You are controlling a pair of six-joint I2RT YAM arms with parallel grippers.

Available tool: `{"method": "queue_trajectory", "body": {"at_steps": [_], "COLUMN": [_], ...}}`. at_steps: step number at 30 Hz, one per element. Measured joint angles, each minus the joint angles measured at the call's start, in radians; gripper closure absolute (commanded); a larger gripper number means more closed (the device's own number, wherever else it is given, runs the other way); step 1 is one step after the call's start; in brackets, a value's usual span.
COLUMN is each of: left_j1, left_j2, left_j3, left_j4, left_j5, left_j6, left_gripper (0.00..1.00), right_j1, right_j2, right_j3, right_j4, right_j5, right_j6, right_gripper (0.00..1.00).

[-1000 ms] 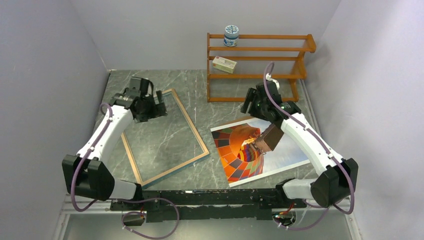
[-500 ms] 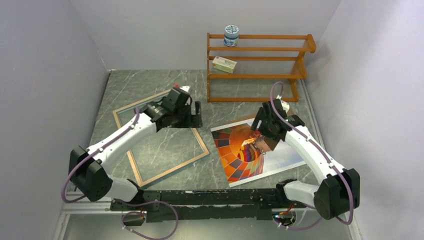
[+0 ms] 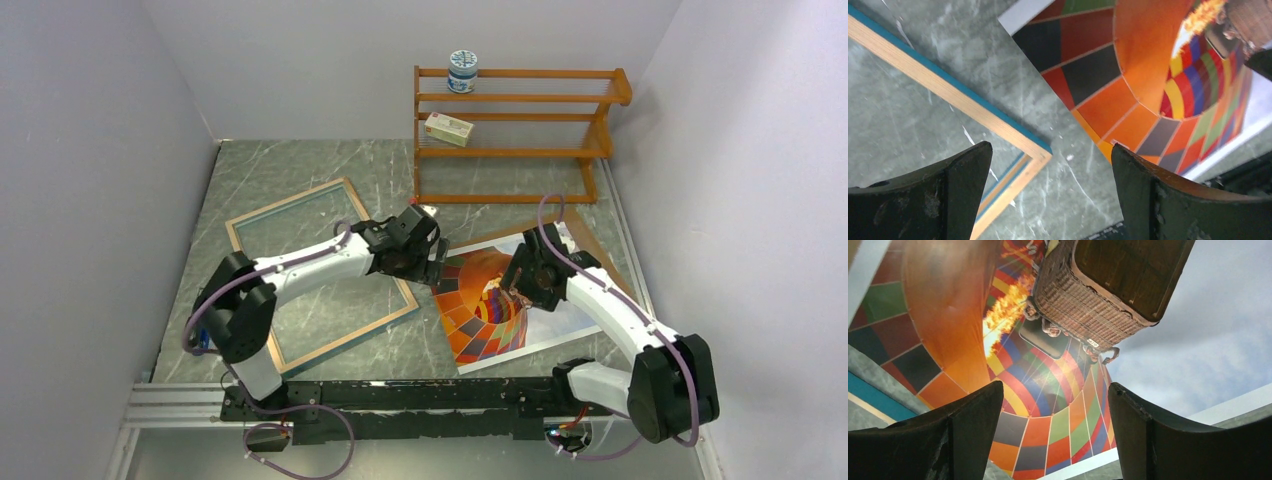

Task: Put the photo into the frame
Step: Move the photo to the center of the board.

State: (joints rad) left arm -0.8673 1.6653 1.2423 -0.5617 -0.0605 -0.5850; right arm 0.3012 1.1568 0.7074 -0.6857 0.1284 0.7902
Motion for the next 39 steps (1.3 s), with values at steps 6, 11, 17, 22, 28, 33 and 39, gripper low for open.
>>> {"method": "queue_trajectory", "body": {"at_steps": [6,11,17,22,28,33,39], "left_j1": [0.015,0.061,0.119,0.122,0.13,0.146,0.169], "left_j2": [0.11,0.206,0.367,0.482,0.487,0.484,0.474], "left_j3": [0.106,0.209,0.33,0.396,0.407,0.396,0.37], "left_j4": [0.007,0.031,0.016,-0.005,-0.01,-0.003,0.005], "left_j5": [-0.041,-0.031,-0.018,0.016,0.102,0.174,0.241], "left_j6": [0.067,0.097,0.124,0.135,0.119,0.092,0.06], "left_gripper": [0.06,0.06,0.09,0.13,0.23,0.32,0.41], "right_j1": [-0.002,-0.008,-0.016,-0.019,-0.021,-0.022,-0.028], "right_j2": [0.001,0.019,0.047,0.058,0.073,0.111,0.146], "right_j3": [-0.058,-0.074,-0.08,-0.08,-0.08,-0.08,-0.072], "right_j4": [0.038,0.071,0.096,0.106,0.113,0.125,0.159], "right_j5": [-0.026,-0.05,-0.065,-0.071,-0.083,-0.095,-0.132], "right_j6": [0.007,0.007,0.004,0.0,-0.001,-0.001,0.003], "right_gripper": [0.21,0.22,0.22,0.22,0.23,0.24,0.25]}}
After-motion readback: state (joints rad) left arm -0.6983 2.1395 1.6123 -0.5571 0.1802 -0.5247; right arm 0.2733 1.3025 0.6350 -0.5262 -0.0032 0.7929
